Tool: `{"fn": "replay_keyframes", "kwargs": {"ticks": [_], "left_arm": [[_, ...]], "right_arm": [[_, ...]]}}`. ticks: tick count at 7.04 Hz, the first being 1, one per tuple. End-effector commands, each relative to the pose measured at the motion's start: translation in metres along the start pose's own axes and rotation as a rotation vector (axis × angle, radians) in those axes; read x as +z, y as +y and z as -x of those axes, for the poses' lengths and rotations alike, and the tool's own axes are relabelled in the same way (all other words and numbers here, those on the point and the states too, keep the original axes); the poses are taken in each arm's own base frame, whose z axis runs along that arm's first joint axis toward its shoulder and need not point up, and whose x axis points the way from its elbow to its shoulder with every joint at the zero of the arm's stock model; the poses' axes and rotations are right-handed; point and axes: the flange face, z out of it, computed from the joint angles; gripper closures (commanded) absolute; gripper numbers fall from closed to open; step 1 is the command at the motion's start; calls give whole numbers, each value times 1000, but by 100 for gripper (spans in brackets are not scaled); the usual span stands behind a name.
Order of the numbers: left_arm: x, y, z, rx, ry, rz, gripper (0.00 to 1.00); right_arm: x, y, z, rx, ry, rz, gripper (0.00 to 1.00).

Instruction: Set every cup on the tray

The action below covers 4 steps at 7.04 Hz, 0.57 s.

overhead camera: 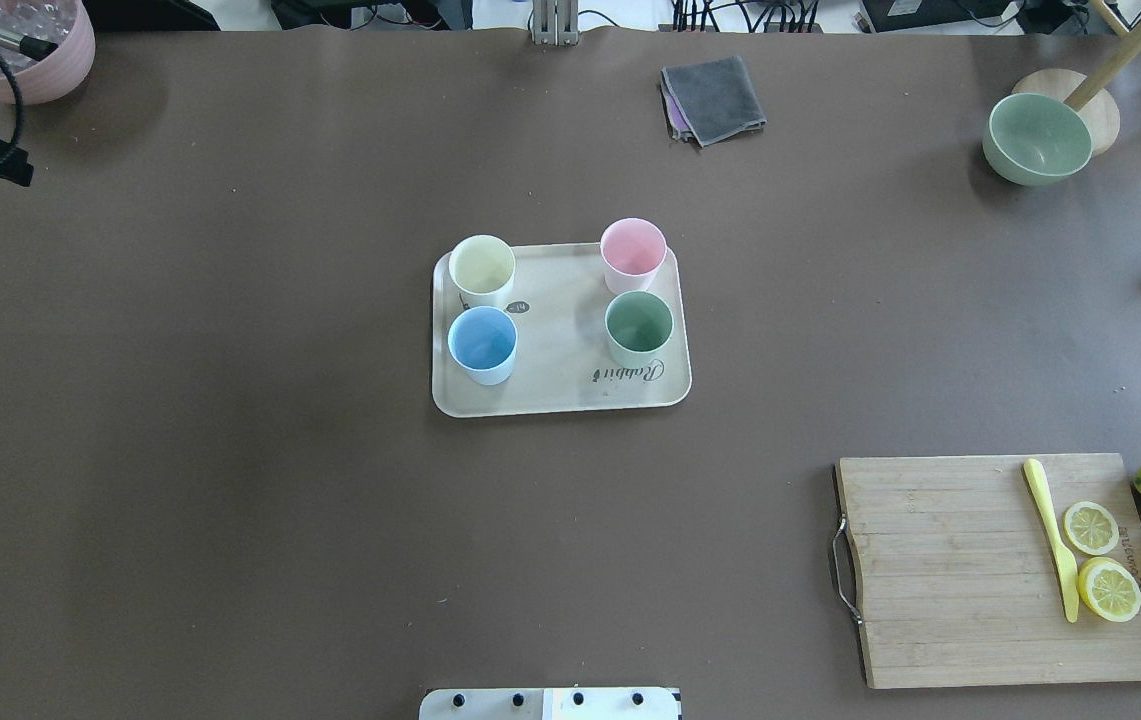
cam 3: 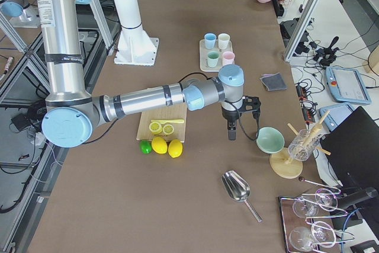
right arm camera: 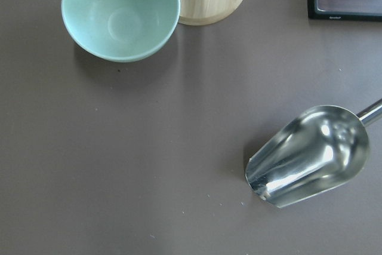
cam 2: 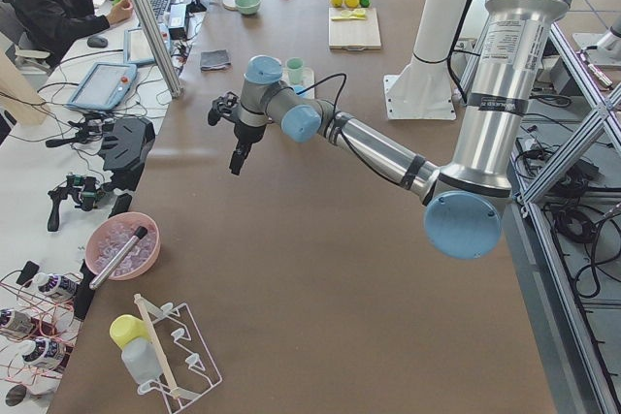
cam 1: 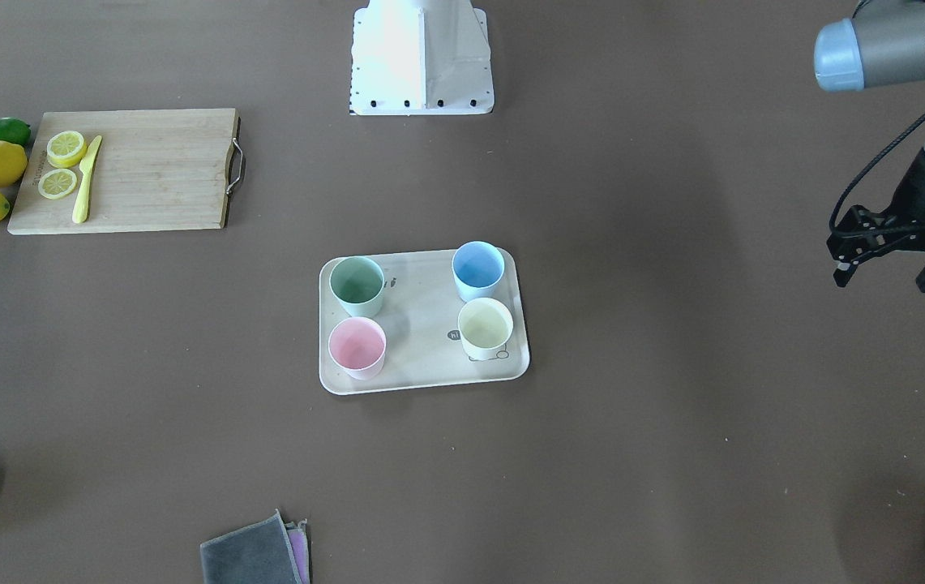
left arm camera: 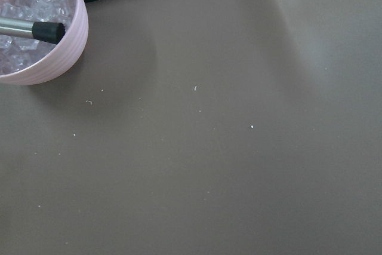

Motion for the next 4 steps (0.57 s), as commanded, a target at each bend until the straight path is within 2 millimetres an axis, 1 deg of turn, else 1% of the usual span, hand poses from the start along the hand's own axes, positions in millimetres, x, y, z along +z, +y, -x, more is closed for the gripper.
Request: {"fn": "replay_keyframes", "kwargs": {"ticks": [1,2,3,4], "left_arm": [[-29,42,99,-14,56,37,2],[-42,68,145,-100,45,36,2],[-45,98,175,-77,40,51,2],[-44,128,197,-28,38,73,2]], "right_arm": [[-13,36,-76,-110,-38,25,0],[-12,51,-92,-95,-42,28,0],[-11,59,-95,-94,-50,30,0],[-10,62,-96,-86,-48,37,0]]}}
